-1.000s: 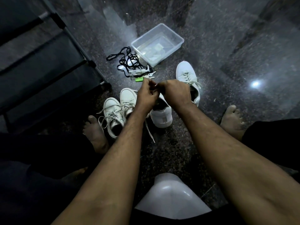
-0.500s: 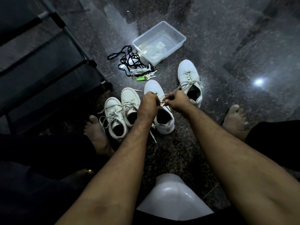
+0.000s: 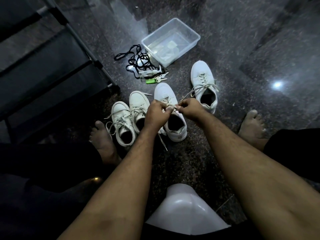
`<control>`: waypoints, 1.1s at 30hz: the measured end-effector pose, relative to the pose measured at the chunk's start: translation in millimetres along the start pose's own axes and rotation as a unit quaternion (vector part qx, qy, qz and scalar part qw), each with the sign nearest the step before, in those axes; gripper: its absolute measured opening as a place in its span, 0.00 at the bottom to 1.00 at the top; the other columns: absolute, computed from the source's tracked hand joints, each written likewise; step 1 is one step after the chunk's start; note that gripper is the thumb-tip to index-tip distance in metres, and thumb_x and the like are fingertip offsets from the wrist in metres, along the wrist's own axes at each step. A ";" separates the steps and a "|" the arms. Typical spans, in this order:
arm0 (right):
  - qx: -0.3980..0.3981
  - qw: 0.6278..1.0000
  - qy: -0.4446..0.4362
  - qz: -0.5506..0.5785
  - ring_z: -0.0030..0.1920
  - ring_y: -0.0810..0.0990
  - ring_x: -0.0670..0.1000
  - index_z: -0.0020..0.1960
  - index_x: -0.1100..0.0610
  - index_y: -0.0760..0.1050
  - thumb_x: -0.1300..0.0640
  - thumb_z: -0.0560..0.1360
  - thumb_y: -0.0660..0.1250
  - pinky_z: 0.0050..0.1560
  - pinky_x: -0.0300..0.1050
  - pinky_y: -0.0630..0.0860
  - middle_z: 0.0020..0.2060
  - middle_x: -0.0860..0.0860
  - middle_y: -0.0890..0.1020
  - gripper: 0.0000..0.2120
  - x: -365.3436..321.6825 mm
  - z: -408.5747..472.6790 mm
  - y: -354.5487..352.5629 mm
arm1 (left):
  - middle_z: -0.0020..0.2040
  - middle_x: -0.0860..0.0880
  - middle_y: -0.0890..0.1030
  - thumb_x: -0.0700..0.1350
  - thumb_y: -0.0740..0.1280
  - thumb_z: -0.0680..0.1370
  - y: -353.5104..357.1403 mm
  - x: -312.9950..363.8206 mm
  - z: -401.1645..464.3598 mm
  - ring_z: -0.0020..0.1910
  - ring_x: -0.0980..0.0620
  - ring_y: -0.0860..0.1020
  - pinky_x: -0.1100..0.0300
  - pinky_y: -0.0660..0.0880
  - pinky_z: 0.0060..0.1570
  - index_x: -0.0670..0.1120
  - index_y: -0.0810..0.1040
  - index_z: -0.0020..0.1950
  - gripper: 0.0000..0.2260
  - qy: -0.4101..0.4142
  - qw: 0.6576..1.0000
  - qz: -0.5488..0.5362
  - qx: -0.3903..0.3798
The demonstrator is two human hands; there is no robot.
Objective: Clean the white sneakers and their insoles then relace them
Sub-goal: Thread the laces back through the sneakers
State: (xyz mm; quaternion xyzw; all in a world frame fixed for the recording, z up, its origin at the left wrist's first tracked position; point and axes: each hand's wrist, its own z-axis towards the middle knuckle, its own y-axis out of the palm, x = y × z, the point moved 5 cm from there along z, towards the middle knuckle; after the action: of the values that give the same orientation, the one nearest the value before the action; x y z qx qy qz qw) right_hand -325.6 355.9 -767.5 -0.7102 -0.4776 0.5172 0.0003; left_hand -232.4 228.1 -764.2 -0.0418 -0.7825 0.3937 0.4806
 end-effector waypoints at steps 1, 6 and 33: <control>0.016 0.999 0.005 -0.038 0.37 0.78 0.47 0.50 0.58 0.83 0.55 0.77 0.70 0.42 0.41 0.71 0.39 0.53 0.82 0.07 3.3 2.5 -1.6 | 0.37 0.45 0.77 0.53 0.72 0.74 -2.6 -1.6 1.4 0.37 0.46 0.77 0.58 0.68 0.40 0.45 0.75 0.30 0.18 -0.032 0.997 -0.067 0.009; 0.039 0.988 0.026 -0.144 0.44 0.82 0.54 0.39 0.51 0.77 0.43 0.75 0.70 0.43 0.45 0.74 0.35 0.48 0.80 0.13 13.6 3.3 -7.7 | 0.27 0.49 0.74 0.48 0.72 0.77 -16.5 2.6 2.8 0.26 0.52 0.72 0.61 0.72 0.31 0.45 0.75 0.34 0.14 -0.191 0.825 -0.529 0.061; 0.054 0.971 0.142 -0.182 0.63 0.76 0.64 0.63 0.66 0.75 0.44 0.82 0.56 0.59 0.51 0.73 0.61 0.65 0.79 0.26 32.6 3.7 6.4 | 0.44 0.36 0.84 0.58 0.66 0.79 16.0 -22.9 4.2 0.48 0.37 0.81 0.52 0.75 0.47 0.36 0.83 0.45 0.24 -0.179 0.983 -0.016 0.022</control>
State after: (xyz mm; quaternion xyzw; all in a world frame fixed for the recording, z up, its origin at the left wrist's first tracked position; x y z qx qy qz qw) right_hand -323.7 372.7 -796.4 -0.6768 -0.5653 0.4268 0.2003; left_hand -228.5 226.6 -792.1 0.0526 -0.8477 0.4038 0.3400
